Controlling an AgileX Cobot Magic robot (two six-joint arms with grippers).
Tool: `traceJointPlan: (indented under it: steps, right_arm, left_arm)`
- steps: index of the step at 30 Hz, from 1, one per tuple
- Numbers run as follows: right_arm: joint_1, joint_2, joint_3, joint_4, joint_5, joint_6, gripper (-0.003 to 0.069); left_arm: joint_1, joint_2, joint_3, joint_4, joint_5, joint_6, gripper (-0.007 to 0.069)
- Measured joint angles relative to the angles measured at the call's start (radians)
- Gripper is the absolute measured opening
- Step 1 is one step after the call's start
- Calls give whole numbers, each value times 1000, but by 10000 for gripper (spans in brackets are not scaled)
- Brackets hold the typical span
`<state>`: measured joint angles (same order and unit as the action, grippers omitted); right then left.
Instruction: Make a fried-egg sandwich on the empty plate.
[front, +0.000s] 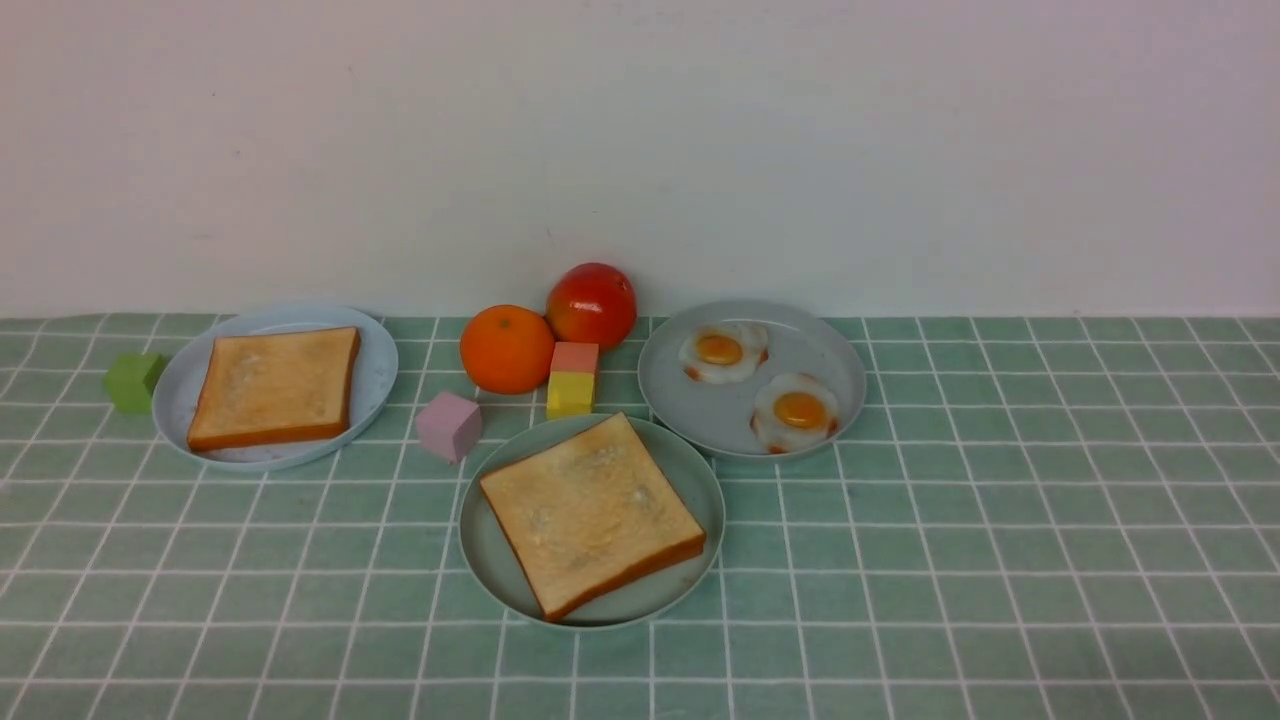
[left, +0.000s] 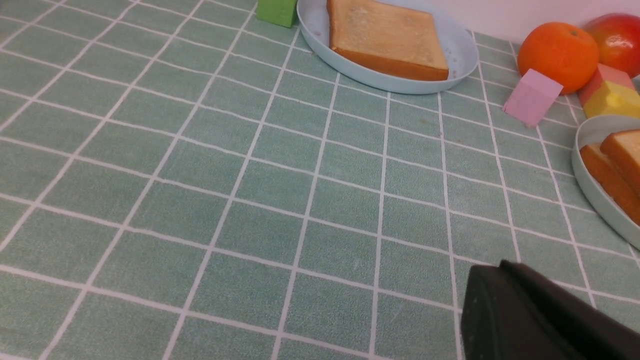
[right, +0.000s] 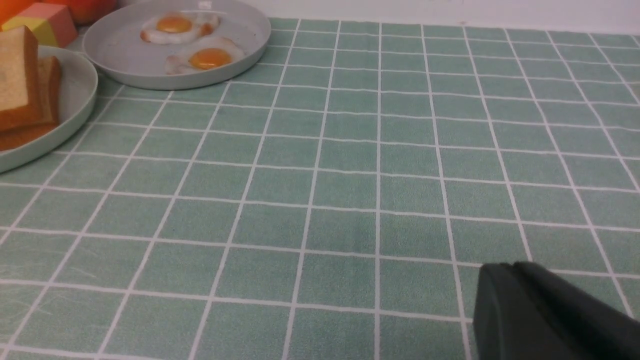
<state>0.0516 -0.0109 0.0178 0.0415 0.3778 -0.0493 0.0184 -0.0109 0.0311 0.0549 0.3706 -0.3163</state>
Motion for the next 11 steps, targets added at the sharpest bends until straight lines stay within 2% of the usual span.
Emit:
traceJointPlan:
  steps: [11]
  right_arm:
    - [0,0,0,1,0,0,47]
  left_arm:
    - [0,0,0,1,0,0,4]
